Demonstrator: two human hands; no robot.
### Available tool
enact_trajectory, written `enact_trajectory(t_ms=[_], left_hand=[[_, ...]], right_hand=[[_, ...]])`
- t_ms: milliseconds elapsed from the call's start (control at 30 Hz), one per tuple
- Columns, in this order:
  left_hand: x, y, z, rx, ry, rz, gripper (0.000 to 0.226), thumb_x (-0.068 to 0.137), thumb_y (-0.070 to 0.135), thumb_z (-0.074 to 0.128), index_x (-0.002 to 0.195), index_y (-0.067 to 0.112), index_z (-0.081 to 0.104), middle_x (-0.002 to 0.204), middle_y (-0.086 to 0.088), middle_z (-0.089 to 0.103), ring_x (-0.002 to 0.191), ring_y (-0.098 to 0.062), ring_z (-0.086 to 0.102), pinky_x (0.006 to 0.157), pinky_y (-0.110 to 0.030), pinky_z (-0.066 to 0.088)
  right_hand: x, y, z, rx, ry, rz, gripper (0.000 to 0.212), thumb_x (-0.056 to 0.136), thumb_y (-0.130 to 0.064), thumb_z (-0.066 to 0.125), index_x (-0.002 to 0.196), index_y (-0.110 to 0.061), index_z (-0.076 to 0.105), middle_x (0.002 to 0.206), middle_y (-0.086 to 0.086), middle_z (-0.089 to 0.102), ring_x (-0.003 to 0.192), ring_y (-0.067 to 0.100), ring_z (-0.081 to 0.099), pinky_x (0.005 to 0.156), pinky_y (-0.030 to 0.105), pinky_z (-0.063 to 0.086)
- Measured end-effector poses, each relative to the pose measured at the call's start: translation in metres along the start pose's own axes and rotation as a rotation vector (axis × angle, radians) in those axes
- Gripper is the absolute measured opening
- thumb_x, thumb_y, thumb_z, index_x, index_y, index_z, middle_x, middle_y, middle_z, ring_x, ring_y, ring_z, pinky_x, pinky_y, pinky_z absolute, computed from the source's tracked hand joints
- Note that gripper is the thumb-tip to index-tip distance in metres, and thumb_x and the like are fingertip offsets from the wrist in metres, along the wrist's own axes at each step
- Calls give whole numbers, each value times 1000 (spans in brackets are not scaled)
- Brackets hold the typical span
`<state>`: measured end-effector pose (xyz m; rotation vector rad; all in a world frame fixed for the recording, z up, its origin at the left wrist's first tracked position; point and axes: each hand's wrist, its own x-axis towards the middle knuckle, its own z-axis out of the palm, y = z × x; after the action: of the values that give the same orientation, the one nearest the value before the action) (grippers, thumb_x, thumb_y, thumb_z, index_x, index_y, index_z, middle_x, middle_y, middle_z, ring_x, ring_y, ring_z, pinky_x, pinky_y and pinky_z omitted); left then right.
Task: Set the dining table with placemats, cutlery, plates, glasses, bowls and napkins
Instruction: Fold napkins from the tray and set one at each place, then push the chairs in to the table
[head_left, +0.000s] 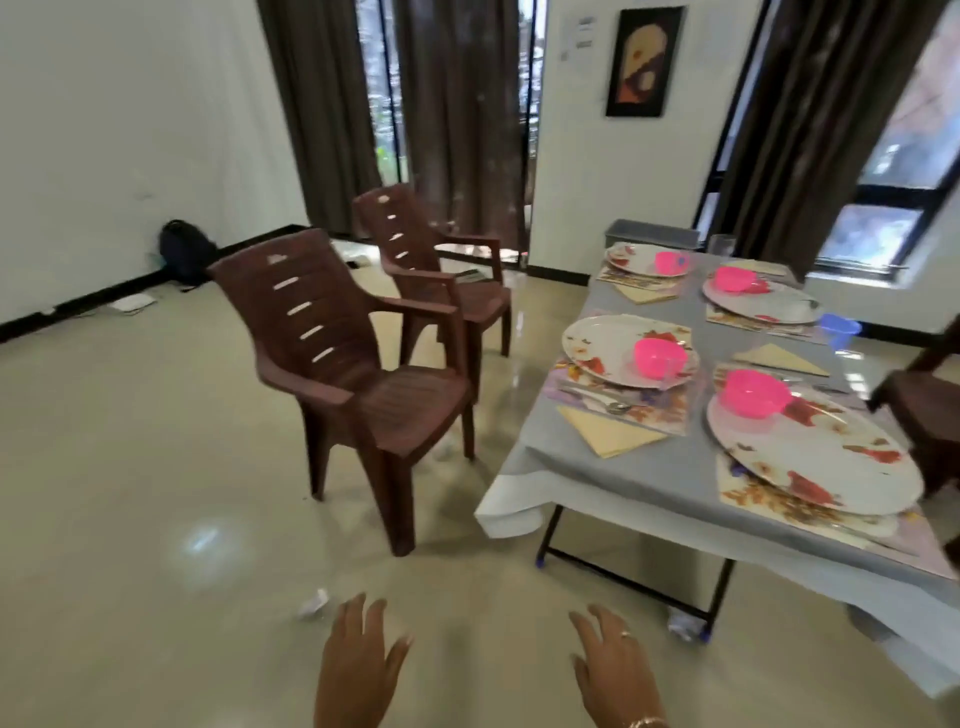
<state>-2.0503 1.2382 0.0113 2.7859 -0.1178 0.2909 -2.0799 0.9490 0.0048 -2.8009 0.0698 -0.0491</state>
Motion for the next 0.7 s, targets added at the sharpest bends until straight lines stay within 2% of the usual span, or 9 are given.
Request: enact_trajectory(t_ms=[33,67,133,200,300,400,467,533,700], left_hand=[[-6,-17,-14,2,-6,-3,61,95,60,16,104,10,51,96,-23,66,94,-38,60,81,-39,46],[-12,-35,-26,10,-22,-21,63,95,59,17,105,9,53,99,-23,65,96,-40,61,86,-37,39],[-21,-78,-48,70,-9,-74,64,96,58,15,109,8,52,103,-20,64,103,-36,53,89,-35,33],[-23,-113,-75,93,-40,-86,62,96,57,13,111,9,49,104,-17,64,104,-32,46,89,-35,33],[-27,-193,-112,112,-89,-149,60,96,57,13,109,10,47,103,-17,66,103,-34,53,91,-39,38],[-32,-263,-140,152,-166,-217,55,86,59,30,108,11,46,102,-18,69,95,-36,66,80,-40,55],[-37,-304,-156,164,-241,-247,55,78,57,36,107,11,45,101,-18,69,93,-36,68,75,-42,57],[-36,-338,-169,163,-296,-272,54,77,57,35,105,12,45,99,-18,70,92,-35,68,74,-41,57],[-5,-407,-189,166,-280,-322,53,76,58,34,102,14,46,98,-16,70,91,-33,69,72,-39,57]], right_hand=[[3,-23,1,-8,-38,-28,95,14,-34,90,98,-24,46,85,6,69,63,20,69,46,24,52],[6,-46,6,-36,-83,-66,93,16,-32,90,98,-23,46,86,6,68,64,20,69,47,24,52],[16,-96,28,-107,-112,-175,91,19,-29,91,99,-21,47,86,7,69,64,21,68,47,25,53],[22,-143,46,-120,-128,-213,85,20,-25,92,97,-18,56,85,9,68,65,24,68,49,27,54],[36,-239,82,-113,-88,-330,68,20,-18,93,84,-11,70,81,11,68,64,27,68,50,31,55],[49,-326,111,-124,-50,-395,63,24,-18,93,83,-10,71,80,9,67,63,26,67,49,31,55],[58,-376,122,-103,-36,-451,62,28,-17,93,86,-10,70,81,8,67,61,24,66,48,30,54],[66,-413,130,-81,-21,-495,62,29,-15,92,87,-11,70,81,7,66,60,24,66,49,29,54],[109,-469,154,-147,-4,-608,62,28,-17,91,86,-15,69,80,3,65,62,20,66,50,26,53]])
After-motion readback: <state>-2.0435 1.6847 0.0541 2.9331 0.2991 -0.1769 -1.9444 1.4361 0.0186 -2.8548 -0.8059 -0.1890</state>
